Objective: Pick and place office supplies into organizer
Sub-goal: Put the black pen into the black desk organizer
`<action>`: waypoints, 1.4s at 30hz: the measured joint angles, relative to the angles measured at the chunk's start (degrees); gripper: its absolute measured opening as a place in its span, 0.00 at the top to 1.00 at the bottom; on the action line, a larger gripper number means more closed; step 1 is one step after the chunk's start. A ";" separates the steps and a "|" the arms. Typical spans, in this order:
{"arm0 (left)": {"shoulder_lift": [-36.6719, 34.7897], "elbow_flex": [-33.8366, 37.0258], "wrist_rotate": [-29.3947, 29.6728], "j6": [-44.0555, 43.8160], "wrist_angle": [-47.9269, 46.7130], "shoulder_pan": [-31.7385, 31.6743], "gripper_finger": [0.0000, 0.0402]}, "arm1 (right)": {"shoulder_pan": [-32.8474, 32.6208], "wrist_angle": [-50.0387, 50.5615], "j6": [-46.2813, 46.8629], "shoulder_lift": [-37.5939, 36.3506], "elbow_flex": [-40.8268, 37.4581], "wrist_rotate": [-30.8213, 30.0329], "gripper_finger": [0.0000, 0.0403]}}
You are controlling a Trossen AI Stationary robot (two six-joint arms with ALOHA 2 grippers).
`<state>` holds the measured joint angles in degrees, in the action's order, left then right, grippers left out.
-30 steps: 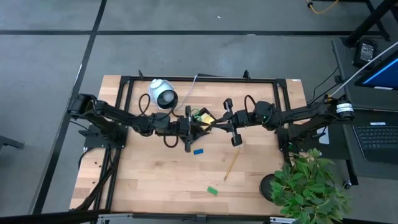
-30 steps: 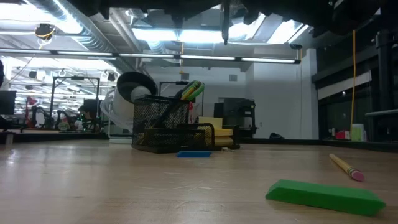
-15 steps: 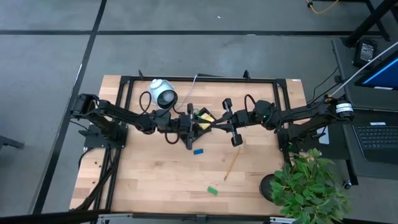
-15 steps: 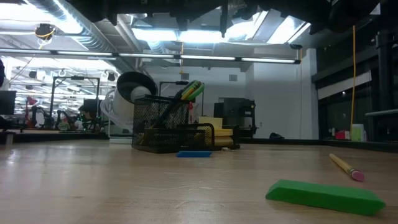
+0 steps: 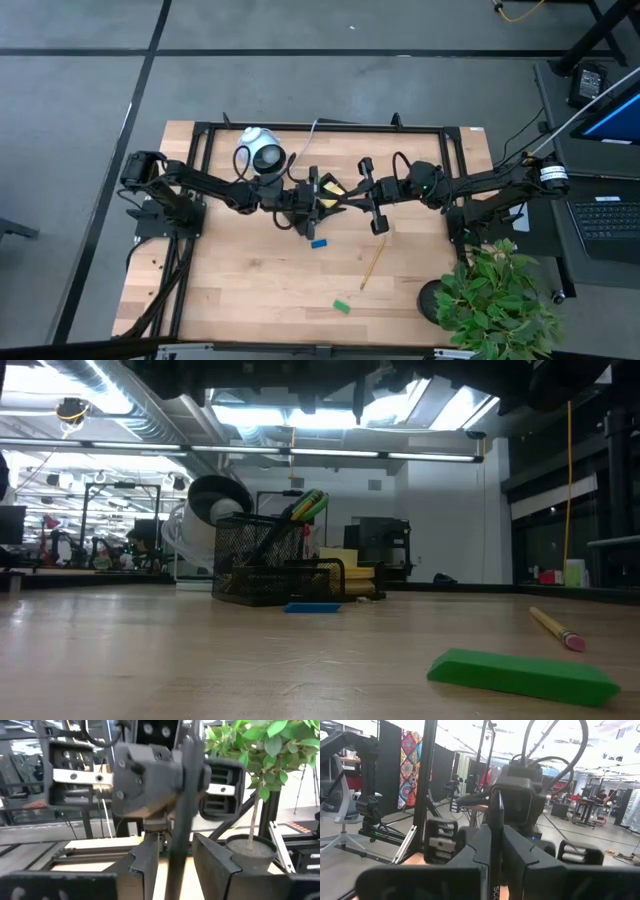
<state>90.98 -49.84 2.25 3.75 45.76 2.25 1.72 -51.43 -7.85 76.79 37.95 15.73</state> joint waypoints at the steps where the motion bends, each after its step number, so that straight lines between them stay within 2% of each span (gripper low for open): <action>1: -0.02 0.00 0.01 0.00 0.30 -0.13 0.73 | -0.02 0.26 -0.04 0.00 0.00 0.00 0.93; 10: -0.07 0.00 0.01 0.05 0.30 -0.16 0.83 | 0.00 0.81 -0.15 0.00 0.01 -0.07 0.93; 15: -0.07 0.00 0.01 3.82 0.23 0.01 0.93 | 0.00 1.55 -0.11 0.00 0.02 -0.09 0.93; 19: -0.13 0.00 0.13 5.51 -0.85 0.55 0.93 | -0.03 2.28 -0.22 0.00 0.02 0.05 0.92; 23: -0.32 0.05 0.23 6.08 -1.53 0.71 0.93 | -0.04 3.35 -0.12 0.00 0.02 0.06 0.81; 29: -4.22 0.09 0.85 6.05 -8.79 0.76 0.93 | 0.00 4.06 0.14 0.00 0.02 -0.19 0.66; 35: -8.89 0.40 2.57 6.50 -14.10 1.25 0.93 | 1.01 6.60 0.21 -0.02 0.02 -0.17 0.62; 38: -10.74 3.01 4.23 5.86 -12.71 1.24 0.93 | 1.50 7.47 0.23 -0.02 0.02 -0.15 0.62; 42: -13.48 8.06 9.27 4.31 -9.76 1.71 0.93 | 1.83 9.02 0.15 -0.06 0.02 -0.13 0.62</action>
<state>77.50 -41.78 11.53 8.06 36.00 3.96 3.55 -42.41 -7.70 76.73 37.98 15.59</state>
